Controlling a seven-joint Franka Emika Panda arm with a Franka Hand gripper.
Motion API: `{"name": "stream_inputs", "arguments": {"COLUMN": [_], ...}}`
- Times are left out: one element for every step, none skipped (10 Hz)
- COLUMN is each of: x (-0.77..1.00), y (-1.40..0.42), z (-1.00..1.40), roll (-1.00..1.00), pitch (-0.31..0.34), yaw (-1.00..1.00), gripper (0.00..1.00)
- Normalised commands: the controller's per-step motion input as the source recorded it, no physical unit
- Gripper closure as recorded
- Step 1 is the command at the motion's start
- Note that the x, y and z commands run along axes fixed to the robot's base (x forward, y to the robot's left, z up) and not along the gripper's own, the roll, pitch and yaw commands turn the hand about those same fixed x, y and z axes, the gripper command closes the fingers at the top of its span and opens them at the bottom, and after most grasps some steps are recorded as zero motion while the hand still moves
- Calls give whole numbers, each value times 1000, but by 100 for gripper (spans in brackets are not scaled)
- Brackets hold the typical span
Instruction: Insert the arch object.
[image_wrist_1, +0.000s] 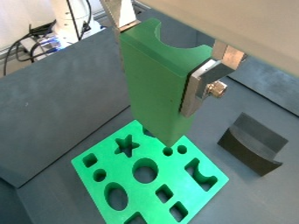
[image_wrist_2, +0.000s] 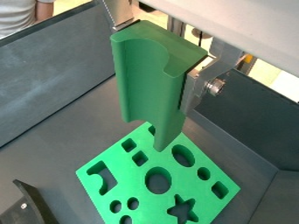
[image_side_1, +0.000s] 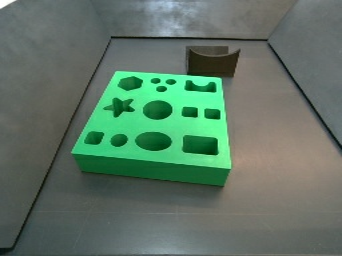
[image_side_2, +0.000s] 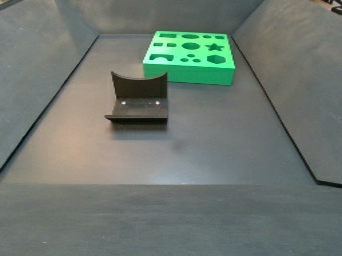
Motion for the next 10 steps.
{"name": "stream_inputs", "arguments": {"x": [963,1000,1000,1000,1000,1000,843,869,794,437], "y": [357,371,371,371,371,360,263,23,0,0], "z": [-1000,-1000,-1000,-1000,-1000,-1000,-1000,-983,-920,-849], "roll": [0,0,0,0,0,0,0,63,90,111], "pitch": [87,61,59,61,60,44,0,-34,-44,-91], "yaw": [-286,-243,-234,-234,-234,-206,-97,-91,-71,26], "gripper": [100,100,100,100,100,100,100,100,100,100]}}
